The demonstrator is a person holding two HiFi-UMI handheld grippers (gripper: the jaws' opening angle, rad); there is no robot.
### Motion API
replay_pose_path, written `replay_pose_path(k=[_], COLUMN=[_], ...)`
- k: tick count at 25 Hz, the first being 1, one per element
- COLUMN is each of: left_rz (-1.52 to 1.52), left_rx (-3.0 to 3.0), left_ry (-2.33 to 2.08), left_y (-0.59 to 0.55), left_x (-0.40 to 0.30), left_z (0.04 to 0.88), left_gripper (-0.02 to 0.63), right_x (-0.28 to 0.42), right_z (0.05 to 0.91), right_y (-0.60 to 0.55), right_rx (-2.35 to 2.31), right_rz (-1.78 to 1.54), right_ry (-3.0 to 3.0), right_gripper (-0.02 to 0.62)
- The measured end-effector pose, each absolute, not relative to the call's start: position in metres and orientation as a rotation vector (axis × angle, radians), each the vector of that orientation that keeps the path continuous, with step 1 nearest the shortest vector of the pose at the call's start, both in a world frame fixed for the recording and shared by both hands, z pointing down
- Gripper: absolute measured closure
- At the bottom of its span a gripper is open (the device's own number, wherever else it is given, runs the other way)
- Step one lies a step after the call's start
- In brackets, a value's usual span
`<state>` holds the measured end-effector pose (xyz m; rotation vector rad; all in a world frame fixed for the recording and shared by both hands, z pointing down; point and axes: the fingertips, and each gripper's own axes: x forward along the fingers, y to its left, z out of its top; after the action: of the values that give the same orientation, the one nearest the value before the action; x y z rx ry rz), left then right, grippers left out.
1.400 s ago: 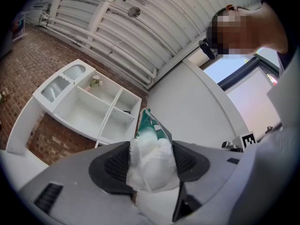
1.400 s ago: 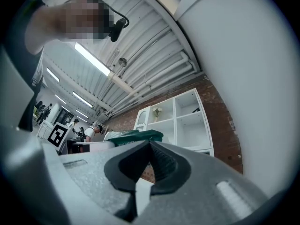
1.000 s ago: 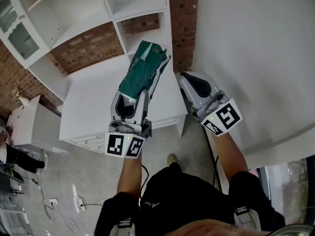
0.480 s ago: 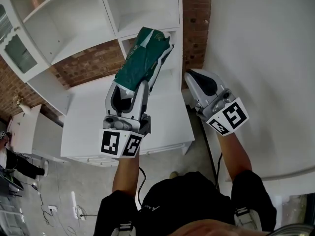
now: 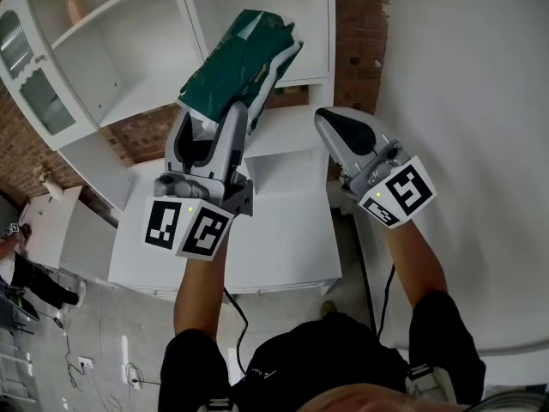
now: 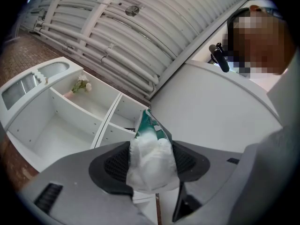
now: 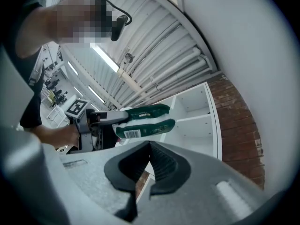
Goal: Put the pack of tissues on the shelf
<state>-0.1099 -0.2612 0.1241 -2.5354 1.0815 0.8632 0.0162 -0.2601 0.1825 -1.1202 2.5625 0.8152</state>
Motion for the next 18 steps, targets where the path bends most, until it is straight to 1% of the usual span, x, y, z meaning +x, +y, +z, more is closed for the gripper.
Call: replay_pose_path(k=[4,11,18], left_rz=[0.897,0.925,0.891], left_rx=[-2.516,-2.385,-2.328], left_ry=[1.079,1.147,1.246], left_y=[-0.261,-0.304,-0.353], left_x=[-0.107,-0.090,-0.079], left_z=[0.127,0.041,-0.017], left_gripper=[0.365,0.364,0.364], right_x=[0.019,0.047,0.060], right_z=[0.208,0.158,0.154], right_y=[-0.259,-0.296,-0.315], right_rx=[-1.077,-0.970,-0.900], right_rz=[0.861,0.942,0.964], right_ry=[2.571,2.575,2.589], right_gripper=[0.594,0.594,0.594])
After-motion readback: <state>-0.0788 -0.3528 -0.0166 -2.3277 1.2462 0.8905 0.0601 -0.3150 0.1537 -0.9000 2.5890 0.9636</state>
